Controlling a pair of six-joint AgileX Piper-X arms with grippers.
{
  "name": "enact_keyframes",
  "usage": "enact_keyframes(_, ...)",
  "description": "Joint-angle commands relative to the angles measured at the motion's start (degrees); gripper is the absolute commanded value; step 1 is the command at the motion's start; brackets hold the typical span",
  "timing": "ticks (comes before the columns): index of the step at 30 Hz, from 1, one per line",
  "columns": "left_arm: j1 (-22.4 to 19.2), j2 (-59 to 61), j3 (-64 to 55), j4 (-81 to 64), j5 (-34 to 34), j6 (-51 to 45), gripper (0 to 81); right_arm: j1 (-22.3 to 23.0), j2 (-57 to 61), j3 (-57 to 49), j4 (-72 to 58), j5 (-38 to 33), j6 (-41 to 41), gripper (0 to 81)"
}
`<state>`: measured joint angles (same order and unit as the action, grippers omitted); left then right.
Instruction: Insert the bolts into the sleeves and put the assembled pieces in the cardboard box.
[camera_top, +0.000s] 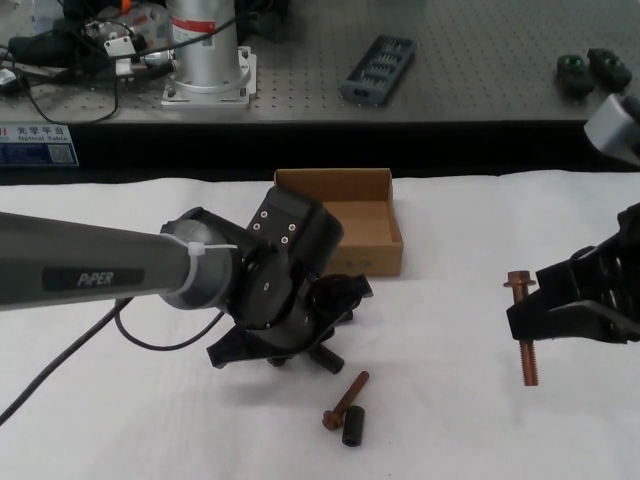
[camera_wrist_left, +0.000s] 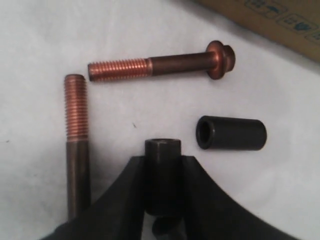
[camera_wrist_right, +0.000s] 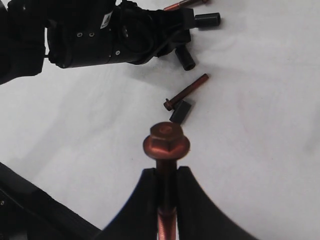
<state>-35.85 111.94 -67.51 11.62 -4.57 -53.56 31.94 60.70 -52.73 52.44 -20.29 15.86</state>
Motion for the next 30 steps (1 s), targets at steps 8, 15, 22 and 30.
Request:
enact_keyframes(8, -0.2, 0.9, 0.1, 0.3, 4.9, 0.2, 0.6, -3.5, -1.4, -0.2, -0.4, -1.3, -0.1, 2.5)
enact_keyframes(15, -0.1, -7.0, 0.3, 0.7, 5.3, 20.2, 0.6, -6.6, -2.0, -0.2, -0.4, -1.6, -0.5, 2.5)
enact_keyframes(22, 0.5, -17.2, 3.4, 2.0, 14.0, 33.6, 0.6, -6.6, -1.9, -0.2, -6.4, -3.9, 1.0, 2.5)
enact_keyframes(30, 2.7, -31.5, 13.6, -2.5, 36.0, 43.3, 0.6, -6.4, -1.2, -0.2, -17.1, -7.0, 6.9, 2.5)
